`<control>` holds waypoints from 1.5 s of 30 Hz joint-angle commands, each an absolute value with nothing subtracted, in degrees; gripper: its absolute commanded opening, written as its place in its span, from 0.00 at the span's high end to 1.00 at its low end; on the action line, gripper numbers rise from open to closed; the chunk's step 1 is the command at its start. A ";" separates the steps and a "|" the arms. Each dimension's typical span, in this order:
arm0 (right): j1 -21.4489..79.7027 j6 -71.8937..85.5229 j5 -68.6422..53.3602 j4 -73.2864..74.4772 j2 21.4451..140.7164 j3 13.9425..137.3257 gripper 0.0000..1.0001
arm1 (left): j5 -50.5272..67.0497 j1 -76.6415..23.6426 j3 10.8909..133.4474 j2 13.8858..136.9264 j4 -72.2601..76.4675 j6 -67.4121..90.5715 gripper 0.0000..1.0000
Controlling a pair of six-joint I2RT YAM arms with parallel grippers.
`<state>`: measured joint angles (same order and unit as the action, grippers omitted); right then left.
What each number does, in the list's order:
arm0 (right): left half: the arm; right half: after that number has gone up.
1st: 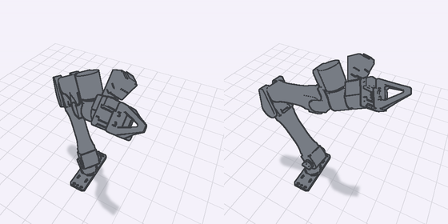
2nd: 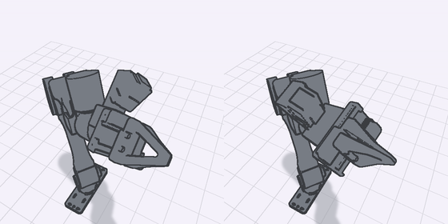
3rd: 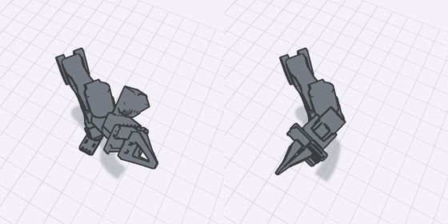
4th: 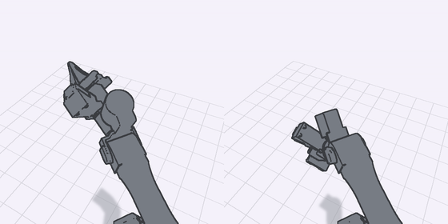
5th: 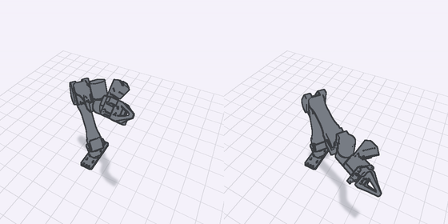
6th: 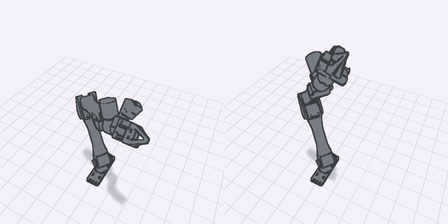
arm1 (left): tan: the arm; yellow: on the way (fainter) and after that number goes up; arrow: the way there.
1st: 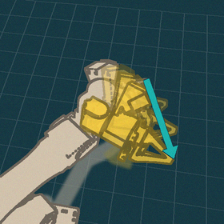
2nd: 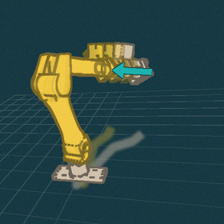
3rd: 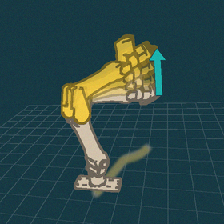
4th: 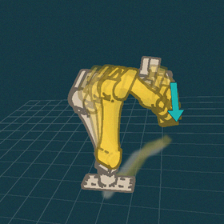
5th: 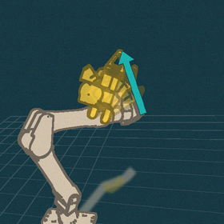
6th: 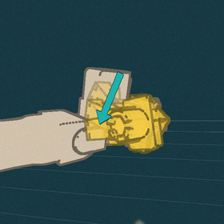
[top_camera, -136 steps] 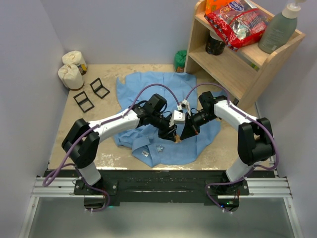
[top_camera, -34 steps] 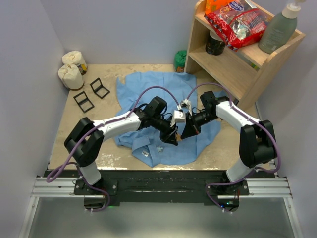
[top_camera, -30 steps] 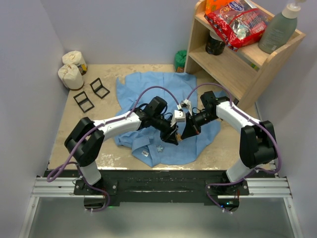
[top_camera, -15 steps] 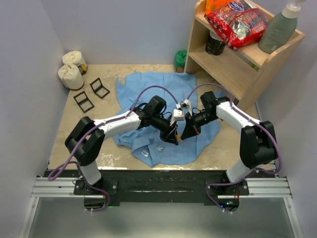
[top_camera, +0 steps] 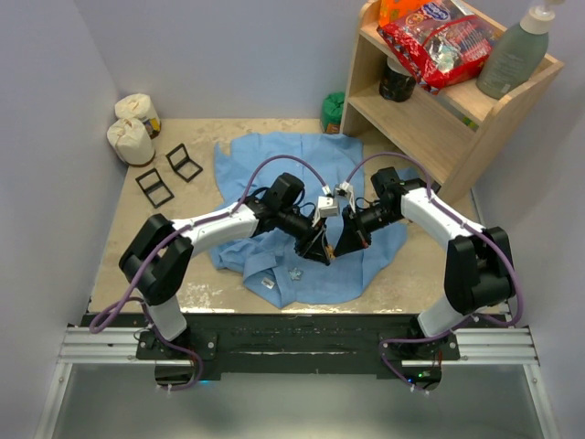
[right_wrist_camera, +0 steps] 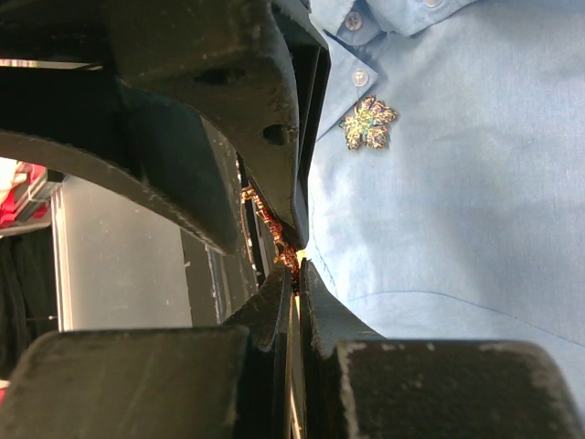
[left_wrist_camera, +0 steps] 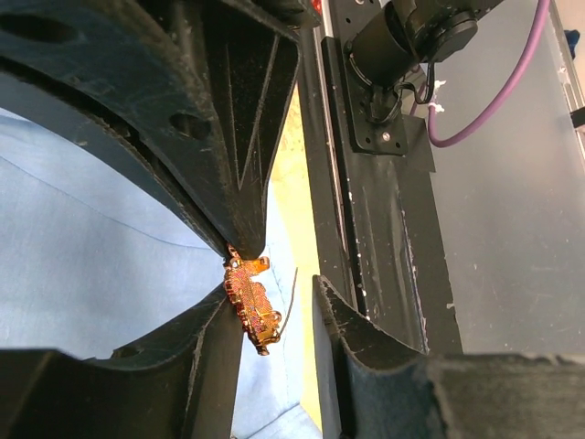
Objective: Remove the brooch from the garment
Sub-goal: Close the brooch.
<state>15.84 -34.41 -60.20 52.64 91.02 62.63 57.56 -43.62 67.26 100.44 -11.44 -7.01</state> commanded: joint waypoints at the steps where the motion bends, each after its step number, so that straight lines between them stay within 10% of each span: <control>1: 15.73 -34.45 -57.66 47.64 90.53 62.67 1.00 | 65.30 -44.39 68.20 99.75 -5.28 -4.05 0.63; 35: 15.91 -33.22 -56.87 46.67 90.70 62.49 1.00 | 64.69 -42.19 66.53 100.28 1.49 2.64 0.85; 45: 15.91 -33.92 -57.48 47.28 90.70 62.58 1.00 | 66.98 -41.75 69.61 99.32 -5.27 -3.77 0.61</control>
<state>15.79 -32.34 -60.38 50.72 90.98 62.63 60.90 -41.52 64.93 101.38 -3.92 0.54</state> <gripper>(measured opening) 0.022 0.384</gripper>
